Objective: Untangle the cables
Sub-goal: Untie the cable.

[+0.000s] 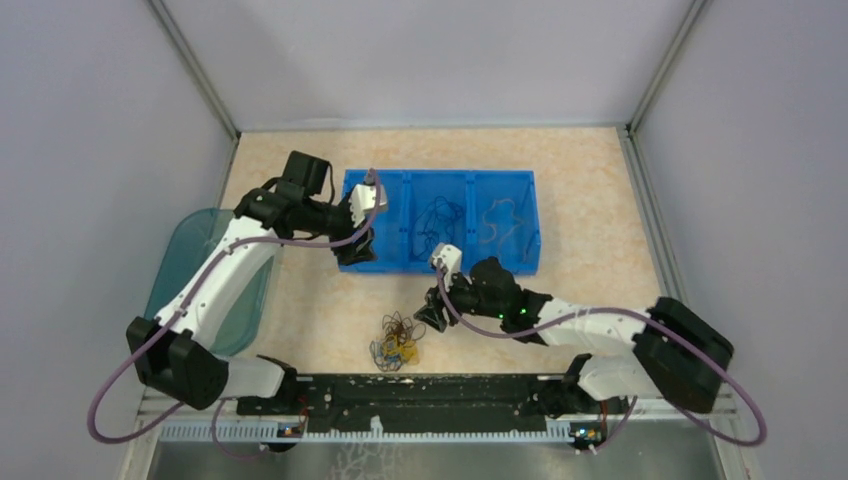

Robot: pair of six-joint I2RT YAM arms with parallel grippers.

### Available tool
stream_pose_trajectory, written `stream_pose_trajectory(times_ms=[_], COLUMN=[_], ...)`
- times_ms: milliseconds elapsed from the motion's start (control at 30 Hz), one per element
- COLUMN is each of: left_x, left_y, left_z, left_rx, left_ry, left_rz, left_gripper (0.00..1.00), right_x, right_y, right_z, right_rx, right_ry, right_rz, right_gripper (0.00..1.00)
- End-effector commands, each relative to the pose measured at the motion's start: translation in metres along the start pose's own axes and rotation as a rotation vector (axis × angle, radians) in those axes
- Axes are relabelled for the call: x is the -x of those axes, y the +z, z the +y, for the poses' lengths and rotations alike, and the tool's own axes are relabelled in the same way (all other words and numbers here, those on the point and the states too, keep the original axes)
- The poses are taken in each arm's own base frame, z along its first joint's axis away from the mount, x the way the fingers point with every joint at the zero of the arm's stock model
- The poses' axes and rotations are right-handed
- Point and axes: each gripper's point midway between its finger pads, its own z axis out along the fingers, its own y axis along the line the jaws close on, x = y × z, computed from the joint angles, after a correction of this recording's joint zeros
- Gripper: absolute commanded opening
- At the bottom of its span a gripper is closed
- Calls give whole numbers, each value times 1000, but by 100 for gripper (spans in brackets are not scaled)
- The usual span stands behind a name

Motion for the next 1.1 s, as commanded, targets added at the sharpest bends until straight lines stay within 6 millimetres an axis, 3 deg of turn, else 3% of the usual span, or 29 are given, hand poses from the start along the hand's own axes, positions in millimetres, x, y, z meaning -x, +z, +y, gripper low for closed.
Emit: stream_pose_trajectory(times_ms=[0,200,367,467,633,767,833,967,1067], left_x=[-21,-48,-66,-77,-93,-95,-98,-102,-105], left_y=[-14,-18,-18,-13,0,13,20,32,40], left_z=[-40,-66,-93,-107,-128,-142,-148,-157,-162], left_rx=[-94,-135,-215,-256,-286,-327,-352,-383,-397], left_ry=[95,153,204,217,260,274,283,332,358], left_rz=[-2,16,5,-5,-15,-31,-26,-22,-13], left_gripper=[76,75,72,69,65,62,59,51,45], right_x=[15,-6,12,26,11,-12,-24,-33,-36], right_y=[24,45,38,29,34,43,47,49,47], right_z=[38,51,42,53,70,74,65,48,41], right_rx=[208,263,171,196,253,270,229,138,104], right_ry=[-41,-40,-39,-24,-19,15,43,78,92], right_rz=[-34,28,-63,-137,-87,-43,-39,-59,-73], right_gripper=[54,52,52,56,58,51,44,28,25])
